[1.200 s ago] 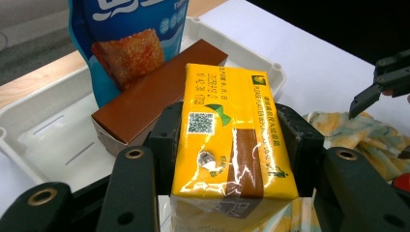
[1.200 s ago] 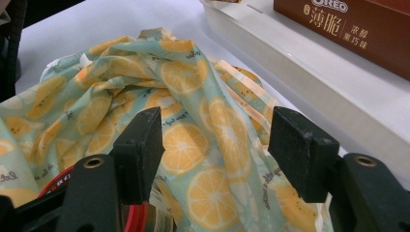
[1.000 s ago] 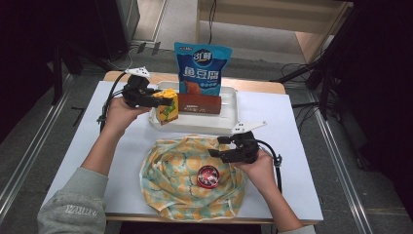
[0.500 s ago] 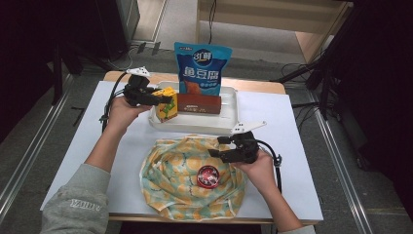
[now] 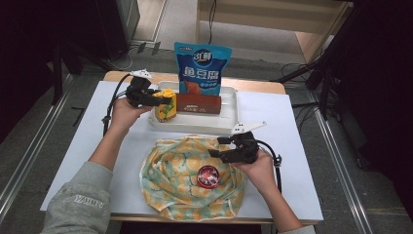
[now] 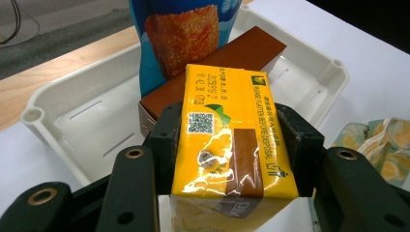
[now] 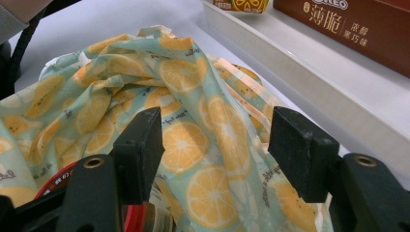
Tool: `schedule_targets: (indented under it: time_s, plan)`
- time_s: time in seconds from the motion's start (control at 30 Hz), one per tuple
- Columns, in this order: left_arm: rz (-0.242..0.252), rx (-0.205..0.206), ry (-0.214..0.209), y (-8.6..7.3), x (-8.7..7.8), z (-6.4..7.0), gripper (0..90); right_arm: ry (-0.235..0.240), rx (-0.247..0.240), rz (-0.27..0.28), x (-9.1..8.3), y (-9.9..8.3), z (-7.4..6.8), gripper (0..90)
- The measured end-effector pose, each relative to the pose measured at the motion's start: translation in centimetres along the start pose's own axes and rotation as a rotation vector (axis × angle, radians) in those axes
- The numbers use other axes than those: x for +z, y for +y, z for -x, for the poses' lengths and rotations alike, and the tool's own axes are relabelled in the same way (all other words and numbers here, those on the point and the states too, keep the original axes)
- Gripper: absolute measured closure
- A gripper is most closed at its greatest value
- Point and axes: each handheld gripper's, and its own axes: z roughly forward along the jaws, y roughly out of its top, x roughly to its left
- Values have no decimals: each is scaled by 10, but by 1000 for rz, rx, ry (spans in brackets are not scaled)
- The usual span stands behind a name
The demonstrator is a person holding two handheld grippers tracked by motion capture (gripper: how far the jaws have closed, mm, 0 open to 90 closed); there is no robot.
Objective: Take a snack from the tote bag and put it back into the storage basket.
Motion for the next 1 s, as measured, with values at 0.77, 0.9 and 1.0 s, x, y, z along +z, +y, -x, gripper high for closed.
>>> schedule_targets:
  time_s: [0.77, 0.9, 1.0]
  plan:
    - [-16, 11, -43, -17, 11, 1, 495, -1, -1, -2, -1, 0, 0, 380]
    - [-31, -8, -52, -18, 12, 1, 447, -1, -8, -2, 0, 0, 0, 380]
    - [-44, 11, -36, -18, 13, 5, 426, 1, -7, -2, 0, 1, 0, 380]
